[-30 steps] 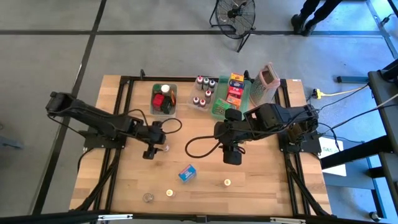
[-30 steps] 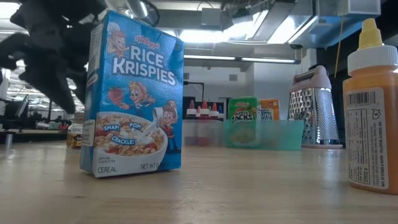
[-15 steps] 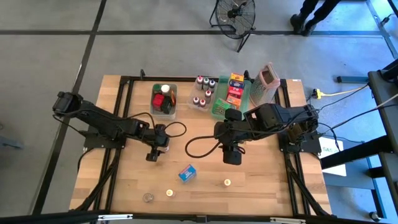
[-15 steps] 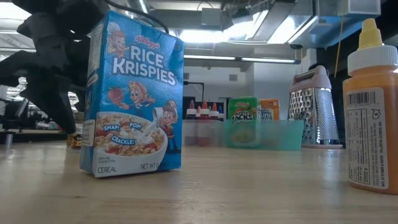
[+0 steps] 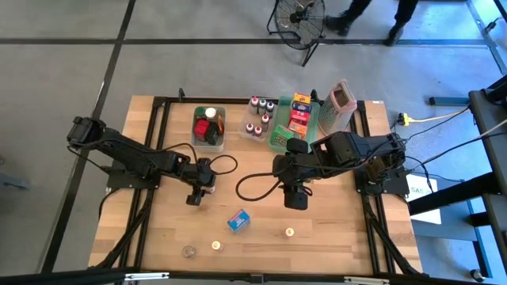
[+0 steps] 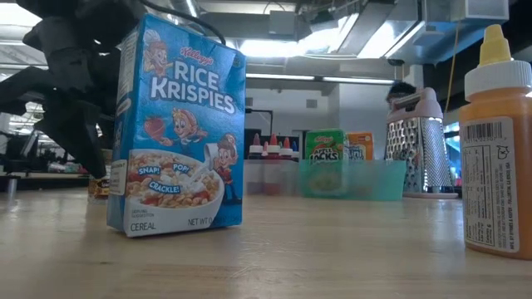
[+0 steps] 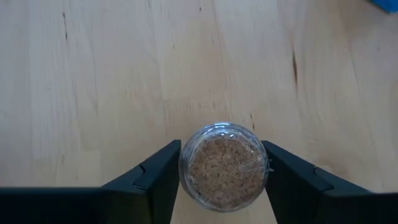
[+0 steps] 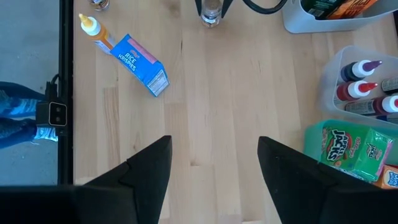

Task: Pick & Place Kitchen Items
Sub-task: Put the top brown seasoning bottle into the gray bin

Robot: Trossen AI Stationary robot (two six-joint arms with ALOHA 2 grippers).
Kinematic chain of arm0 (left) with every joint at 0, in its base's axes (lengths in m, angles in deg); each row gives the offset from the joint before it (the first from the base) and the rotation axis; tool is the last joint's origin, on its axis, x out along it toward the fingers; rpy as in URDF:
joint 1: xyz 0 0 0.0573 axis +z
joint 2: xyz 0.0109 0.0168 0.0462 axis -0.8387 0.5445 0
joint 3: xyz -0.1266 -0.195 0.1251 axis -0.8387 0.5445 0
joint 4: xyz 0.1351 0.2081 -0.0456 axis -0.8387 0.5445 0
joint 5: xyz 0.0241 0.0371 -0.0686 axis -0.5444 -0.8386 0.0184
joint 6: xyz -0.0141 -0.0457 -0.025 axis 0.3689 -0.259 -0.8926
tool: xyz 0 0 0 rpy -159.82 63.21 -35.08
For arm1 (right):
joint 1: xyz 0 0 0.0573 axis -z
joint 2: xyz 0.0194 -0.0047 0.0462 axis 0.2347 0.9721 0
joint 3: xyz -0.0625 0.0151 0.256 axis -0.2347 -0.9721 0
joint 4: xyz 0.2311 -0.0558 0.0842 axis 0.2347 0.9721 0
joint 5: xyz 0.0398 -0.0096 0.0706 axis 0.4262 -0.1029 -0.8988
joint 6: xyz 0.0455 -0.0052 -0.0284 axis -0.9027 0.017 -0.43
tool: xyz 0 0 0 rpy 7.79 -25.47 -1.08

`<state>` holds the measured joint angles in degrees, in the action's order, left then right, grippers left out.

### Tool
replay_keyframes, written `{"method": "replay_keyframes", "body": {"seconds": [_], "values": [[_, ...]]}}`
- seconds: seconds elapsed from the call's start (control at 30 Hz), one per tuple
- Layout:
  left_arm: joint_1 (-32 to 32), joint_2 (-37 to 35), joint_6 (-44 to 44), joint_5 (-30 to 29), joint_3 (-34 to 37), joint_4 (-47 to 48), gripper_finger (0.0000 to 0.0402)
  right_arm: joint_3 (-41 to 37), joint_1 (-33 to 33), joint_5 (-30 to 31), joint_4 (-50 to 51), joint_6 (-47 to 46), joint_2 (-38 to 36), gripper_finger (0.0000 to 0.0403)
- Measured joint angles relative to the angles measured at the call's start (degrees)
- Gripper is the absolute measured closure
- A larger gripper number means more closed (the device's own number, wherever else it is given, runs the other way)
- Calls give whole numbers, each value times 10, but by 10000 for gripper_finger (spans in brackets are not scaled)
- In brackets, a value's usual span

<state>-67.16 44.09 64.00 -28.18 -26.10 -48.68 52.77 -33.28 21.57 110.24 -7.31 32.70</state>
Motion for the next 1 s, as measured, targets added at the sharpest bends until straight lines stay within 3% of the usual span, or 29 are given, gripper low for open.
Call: {"method": "replay_keyframes", "body": {"seconds": [0.37, 0.6, 0.77, 1.0], "values": [[0, -13, -75, 18, -2, 33, 217, 0, 1, 0, -2, 4, -1, 162], [0, -65, -131, 23, -49, 193, 217, 0, 1, 2, -8, 3, -13, 162], [3, -103, -134, -32, -114, 282, 217, 0, 0, 10, -8, 4, -17, 162], [55, -141, -193, -106, -199, 348, 217, 0, 0, 17, -8, 7, -17, 162]]}}
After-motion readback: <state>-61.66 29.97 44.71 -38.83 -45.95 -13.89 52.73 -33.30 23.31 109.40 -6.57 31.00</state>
